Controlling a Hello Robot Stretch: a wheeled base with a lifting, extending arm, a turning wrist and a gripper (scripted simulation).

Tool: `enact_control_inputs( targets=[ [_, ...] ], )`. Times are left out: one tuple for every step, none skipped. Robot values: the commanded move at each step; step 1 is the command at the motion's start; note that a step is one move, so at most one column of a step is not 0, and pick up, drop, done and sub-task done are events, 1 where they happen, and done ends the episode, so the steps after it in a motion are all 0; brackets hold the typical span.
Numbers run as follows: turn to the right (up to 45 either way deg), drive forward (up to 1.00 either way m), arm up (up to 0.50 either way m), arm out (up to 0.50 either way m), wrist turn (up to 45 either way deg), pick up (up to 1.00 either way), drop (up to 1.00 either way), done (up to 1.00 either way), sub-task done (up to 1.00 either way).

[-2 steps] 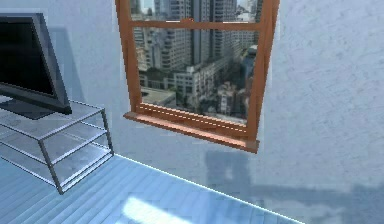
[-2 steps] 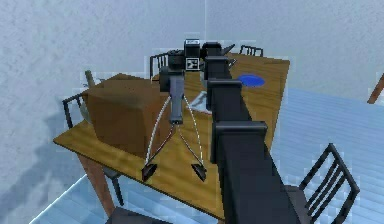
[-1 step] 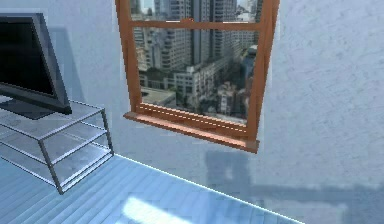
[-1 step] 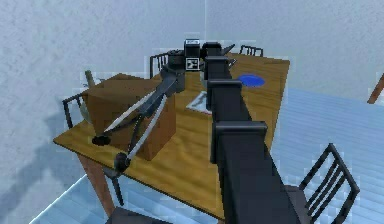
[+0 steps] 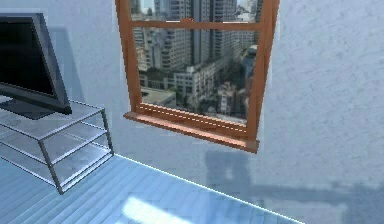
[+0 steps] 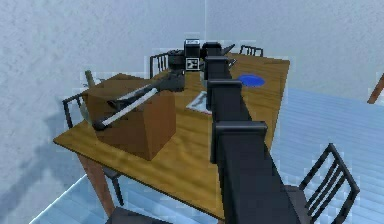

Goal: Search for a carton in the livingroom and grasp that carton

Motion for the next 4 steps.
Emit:
enact_control_inputs(
  targets=[
    [0.0, 0.0, 0.0, 0.0, 42.0, 0.0, 0.0, 0.0, 0.0],
    [0.0, 0.0, -0.08, 0.0, 0.0, 0.0, 0.0, 0.0, 0.0],
    [0.0, 0.0, 0.0, 0.0, 0.0, 1.0, 0.0, 0.0, 0.0],
    [0.0, 0.0, 0.08, 0.0, 0.0, 0.0, 0.0, 0.0, 0.0]
  ],
)
